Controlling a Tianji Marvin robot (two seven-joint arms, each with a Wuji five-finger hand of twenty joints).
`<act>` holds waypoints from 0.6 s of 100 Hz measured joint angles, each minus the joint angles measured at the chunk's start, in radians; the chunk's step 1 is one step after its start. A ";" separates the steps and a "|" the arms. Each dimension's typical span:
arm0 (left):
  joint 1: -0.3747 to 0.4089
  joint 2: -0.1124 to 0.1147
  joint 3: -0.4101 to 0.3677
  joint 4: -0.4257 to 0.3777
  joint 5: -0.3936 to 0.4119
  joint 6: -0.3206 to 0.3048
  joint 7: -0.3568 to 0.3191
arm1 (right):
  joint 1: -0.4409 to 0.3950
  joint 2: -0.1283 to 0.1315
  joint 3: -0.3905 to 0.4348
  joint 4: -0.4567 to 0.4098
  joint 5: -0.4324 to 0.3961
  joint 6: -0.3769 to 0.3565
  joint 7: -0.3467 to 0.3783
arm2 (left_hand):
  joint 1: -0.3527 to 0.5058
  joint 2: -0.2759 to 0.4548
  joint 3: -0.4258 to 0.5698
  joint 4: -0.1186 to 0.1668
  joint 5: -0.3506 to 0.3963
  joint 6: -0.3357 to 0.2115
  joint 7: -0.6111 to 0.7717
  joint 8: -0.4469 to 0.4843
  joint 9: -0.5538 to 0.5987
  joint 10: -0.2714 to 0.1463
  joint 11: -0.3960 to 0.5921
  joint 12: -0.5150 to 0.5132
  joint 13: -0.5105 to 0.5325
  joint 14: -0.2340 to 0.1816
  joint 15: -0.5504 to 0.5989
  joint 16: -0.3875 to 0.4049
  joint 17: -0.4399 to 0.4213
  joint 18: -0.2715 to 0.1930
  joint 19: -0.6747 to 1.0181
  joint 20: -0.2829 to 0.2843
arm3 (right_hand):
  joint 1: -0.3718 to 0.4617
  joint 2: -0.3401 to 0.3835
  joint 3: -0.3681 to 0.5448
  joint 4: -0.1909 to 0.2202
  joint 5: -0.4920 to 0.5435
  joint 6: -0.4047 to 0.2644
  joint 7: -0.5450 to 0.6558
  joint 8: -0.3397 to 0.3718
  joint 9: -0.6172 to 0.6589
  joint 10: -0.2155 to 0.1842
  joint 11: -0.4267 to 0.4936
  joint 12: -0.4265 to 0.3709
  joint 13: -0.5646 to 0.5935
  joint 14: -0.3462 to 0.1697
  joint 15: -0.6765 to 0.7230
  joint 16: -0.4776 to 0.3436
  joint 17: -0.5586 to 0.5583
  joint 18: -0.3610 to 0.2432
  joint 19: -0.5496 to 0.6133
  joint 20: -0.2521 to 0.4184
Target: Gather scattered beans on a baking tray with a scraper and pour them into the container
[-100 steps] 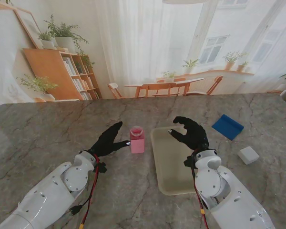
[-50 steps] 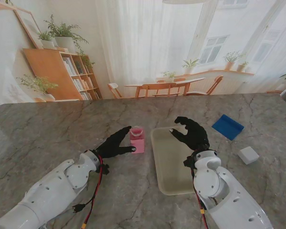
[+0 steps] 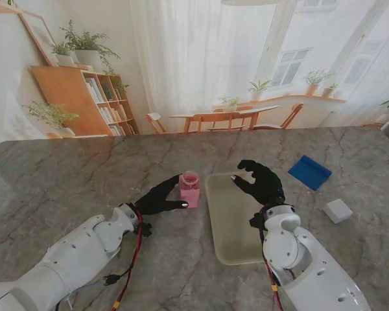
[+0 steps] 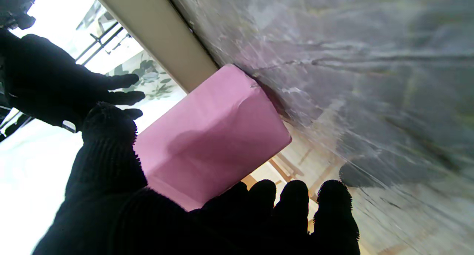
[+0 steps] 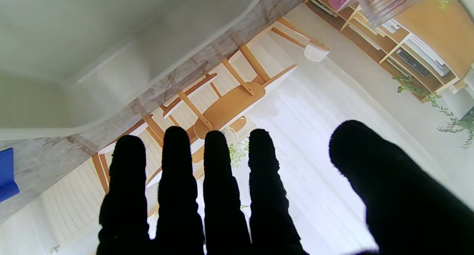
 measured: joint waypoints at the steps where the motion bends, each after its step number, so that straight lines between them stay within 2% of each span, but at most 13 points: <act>1: -0.001 0.000 0.001 0.000 -0.001 0.000 -0.002 | 0.000 0.000 0.000 0.000 0.000 0.000 0.000 | 0.000 0.000 0.000 0.000 0.000 -0.002 0.004 0.002 0.001 -0.003 0.000 0.000 0.000 0.000 0.000 0.000 0.000 0.000 0.001 0.000 | 0.004 0.000 0.000 0.000 0.000 0.000 0.000 0.000 0.000 0.000 0.000 0.000 0.000 0.000 0.000 0.000 0.000 0.000 0.000 0.000; 17: -0.004 -0.002 0.006 0.000 -0.019 0.000 -0.024 | 0.000 0.000 -0.001 0.000 0.001 0.003 -0.001 | 0.013 -0.002 0.001 0.000 -0.011 -0.011 0.035 0.105 0.029 -0.011 0.011 0.012 0.012 -0.003 0.005 0.002 -0.003 -0.002 0.011 -0.022 | 0.006 0.003 0.000 0.000 0.000 0.000 0.001 0.000 0.000 0.000 0.000 0.000 0.000 0.000 0.000 0.000 0.000 0.000 0.008 0.000; 24: -0.004 -0.005 0.006 0.000 -0.044 0.005 -0.034 | -0.001 0.000 -0.001 0.000 0.001 0.003 -0.001 | 0.025 -0.003 0.001 0.000 -0.011 -0.011 0.047 0.119 0.029 -0.012 0.013 0.019 0.012 -0.003 0.005 0.002 -0.009 -0.005 0.012 -0.023 | 0.006 0.005 0.000 0.000 0.000 0.000 0.011 0.000 0.001 0.000 0.000 0.000 0.000 0.000 0.000 0.000 0.001 0.000 0.009 0.000; 28: -0.003 -0.006 0.006 -0.001 -0.053 0.015 -0.038 | -0.001 0.000 -0.001 -0.001 0.001 0.003 -0.001 | 0.025 -0.003 0.001 0.000 -0.011 -0.011 0.047 0.129 0.030 -0.012 0.014 0.019 0.012 -0.003 0.005 0.002 -0.018 -0.028 0.014 -0.023 | 0.006 0.005 0.000 0.000 0.000 0.000 0.011 0.000 0.001 0.000 0.000 0.000 0.000 0.000 0.000 0.000 0.003 0.000 0.009 0.000; 35: 0.001 -0.007 0.000 -0.012 -0.056 0.060 -0.042 | -0.003 -0.001 0.001 -0.003 0.002 0.004 -0.001 | 0.040 -0.001 0.013 0.000 -0.011 -0.009 0.037 0.129 0.031 -0.008 0.014 0.019 0.011 0.004 0.005 0.002 -0.019 -0.107 0.014 -0.022 | 0.006 0.013 0.000 0.000 0.001 0.000 0.011 0.000 0.005 0.000 0.000 0.000 0.000 0.000 0.000 0.000 0.003 0.000 0.009 0.001; 40: 0.006 -0.007 -0.008 -0.025 -0.064 0.089 -0.049 | -0.003 -0.001 0.001 -0.003 0.003 0.004 -0.001 | 0.049 -0.001 0.013 0.000 -0.011 0.005 0.010 0.070 0.017 0.005 0.013 0.019 0.011 -0.006 0.005 0.002 -0.020 -0.130 0.014 -0.024 | 0.006 0.014 0.000 0.000 0.001 0.000 0.011 0.000 0.005 0.000 0.000 0.000 0.000 0.000 0.000 0.000 0.009 0.000 0.010 0.001; 53: 0.013 -0.013 -0.025 -0.031 -0.109 0.098 -0.067 | -0.004 -0.001 0.001 -0.003 0.005 0.004 -0.003 | 0.049 -0.001 0.013 0.000 -0.011 0.027 -0.016 -0.129 -0.019 0.027 0.002 0.019 0.007 0.000 0.005 0.002 -0.020 -0.124 0.003 -0.025 | 0.006 0.015 0.000 0.000 0.001 0.000 0.011 0.000 0.005 0.000 0.000 0.000 0.000 0.000 0.000 0.000 0.011 0.000 0.011 0.001; 60: 0.014 -0.015 -0.027 -0.029 -0.121 0.095 -0.075 | -0.004 -0.001 0.001 -0.003 0.005 0.004 -0.003 | 0.049 -0.001 0.013 0.000 -0.011 0.027 -0.026 -0.183 -0.022 0.028 -0.005 0.019 -0.004 0.001 0.005 0.002 -0.023 -0.123 -0.018 -0.025 | 0.006 0.015 -0.001 0.000 0.001 0.000 0.011 0.000 0.013 0.000 0.001 0.000 0.000 0.000 0.000 0.000 0.011 0.000 0.011 0.001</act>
